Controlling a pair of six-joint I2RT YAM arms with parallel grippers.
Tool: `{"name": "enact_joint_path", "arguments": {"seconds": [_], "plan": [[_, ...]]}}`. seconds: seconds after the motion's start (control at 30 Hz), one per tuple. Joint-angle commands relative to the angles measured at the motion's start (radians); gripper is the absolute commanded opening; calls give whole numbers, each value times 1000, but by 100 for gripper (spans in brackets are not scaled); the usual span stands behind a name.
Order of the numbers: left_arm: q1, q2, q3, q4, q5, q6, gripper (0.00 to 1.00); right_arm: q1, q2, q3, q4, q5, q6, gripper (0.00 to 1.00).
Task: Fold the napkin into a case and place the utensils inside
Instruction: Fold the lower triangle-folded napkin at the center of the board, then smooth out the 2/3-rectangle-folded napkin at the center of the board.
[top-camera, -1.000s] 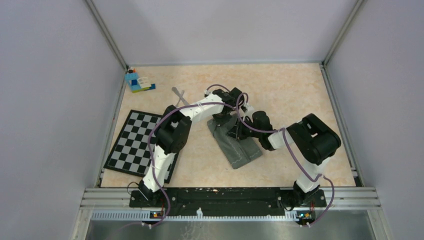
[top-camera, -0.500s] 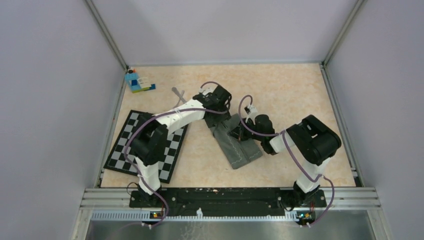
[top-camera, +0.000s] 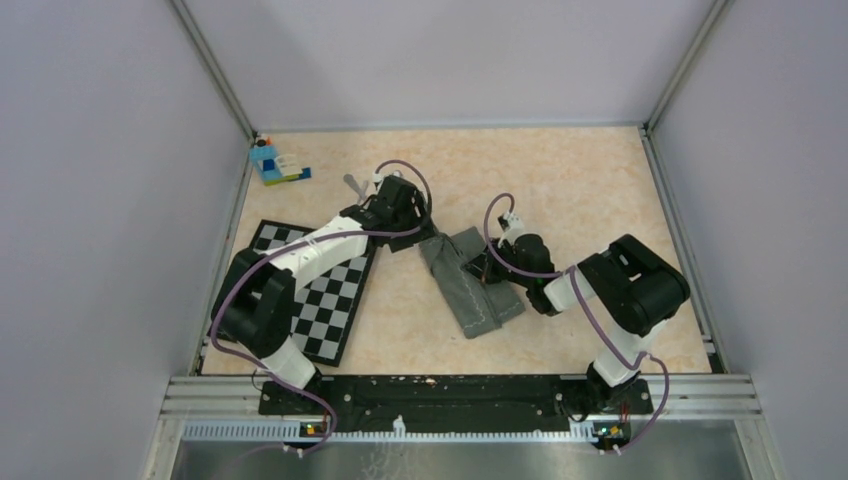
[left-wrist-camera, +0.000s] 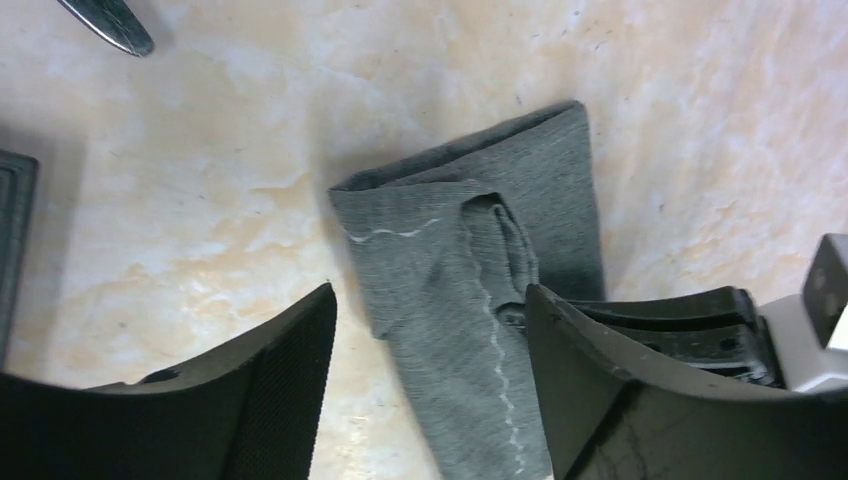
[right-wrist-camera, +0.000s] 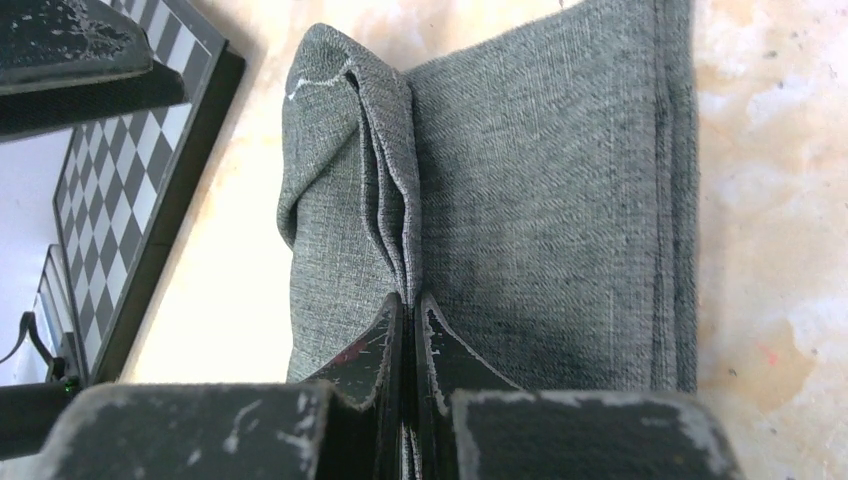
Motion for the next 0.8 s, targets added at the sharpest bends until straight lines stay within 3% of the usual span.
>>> {"name": "enact_joint_path", "arguments": {"seconds": [0.0,0.27,0.37,0.53,0.77], "plan": [[16,4,11,105,101,144,69,-3,-35,-15,36,42,5,0],[-24,157,135,24,84,250,40,-3,-21,-1,7,43,8,0],[-23,211,167,-4,78,244,24,-3,-20,5,-3,44,5,0],[-24,247,150,26,69,233,23,-3,-18,20,-23,38,-9,5],[-23,255,100,77,77,231,20,-6,-44,85,-100,53,-68,35]]}}
